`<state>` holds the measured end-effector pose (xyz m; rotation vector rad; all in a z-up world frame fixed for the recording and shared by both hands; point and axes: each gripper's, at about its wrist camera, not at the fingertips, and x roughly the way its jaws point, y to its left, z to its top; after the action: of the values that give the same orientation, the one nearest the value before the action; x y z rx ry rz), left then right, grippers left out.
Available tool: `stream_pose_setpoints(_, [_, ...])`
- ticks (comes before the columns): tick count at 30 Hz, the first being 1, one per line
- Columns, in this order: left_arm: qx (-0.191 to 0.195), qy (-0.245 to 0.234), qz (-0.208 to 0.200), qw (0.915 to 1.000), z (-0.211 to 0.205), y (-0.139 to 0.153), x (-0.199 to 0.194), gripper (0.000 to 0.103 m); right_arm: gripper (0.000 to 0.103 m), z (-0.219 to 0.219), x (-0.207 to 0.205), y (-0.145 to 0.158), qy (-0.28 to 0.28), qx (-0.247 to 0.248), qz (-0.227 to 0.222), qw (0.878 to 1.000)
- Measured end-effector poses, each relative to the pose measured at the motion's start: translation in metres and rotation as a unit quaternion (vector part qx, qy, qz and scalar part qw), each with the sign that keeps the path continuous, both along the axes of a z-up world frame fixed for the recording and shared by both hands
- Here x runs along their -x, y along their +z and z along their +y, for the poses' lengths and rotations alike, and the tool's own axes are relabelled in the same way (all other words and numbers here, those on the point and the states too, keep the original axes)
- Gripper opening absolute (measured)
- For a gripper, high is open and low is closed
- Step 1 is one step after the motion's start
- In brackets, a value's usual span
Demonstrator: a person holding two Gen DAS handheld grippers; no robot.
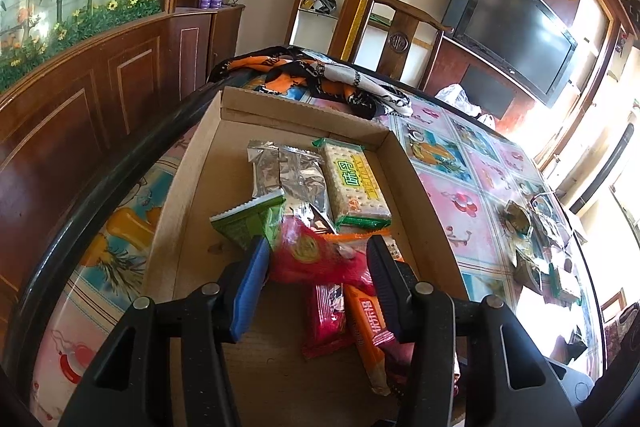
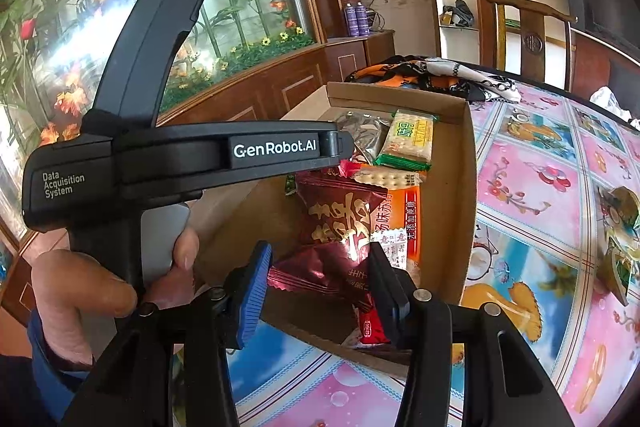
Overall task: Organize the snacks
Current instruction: 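Lower both red packs into the box and open both grippers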
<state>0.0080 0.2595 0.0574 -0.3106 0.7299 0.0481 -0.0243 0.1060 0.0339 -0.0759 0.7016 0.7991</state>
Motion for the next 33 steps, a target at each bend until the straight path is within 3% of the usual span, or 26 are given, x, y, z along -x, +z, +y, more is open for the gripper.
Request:
stream_pose_setpoints(15, [0.014,0.004,-0.017,0.9997,0.003,0.005,0.005,0.051,0.058,0.003,0.002,0.000,0.022,-0.011,0.008,1.000])
stream_pose_setpoints(33, [0.009,-0.004,-0.024,0.9997,-0.005,0.006,0.004,0.053,0.058,-0.015,0.002,0.011,0.002,-0.037,0.005,0.999])
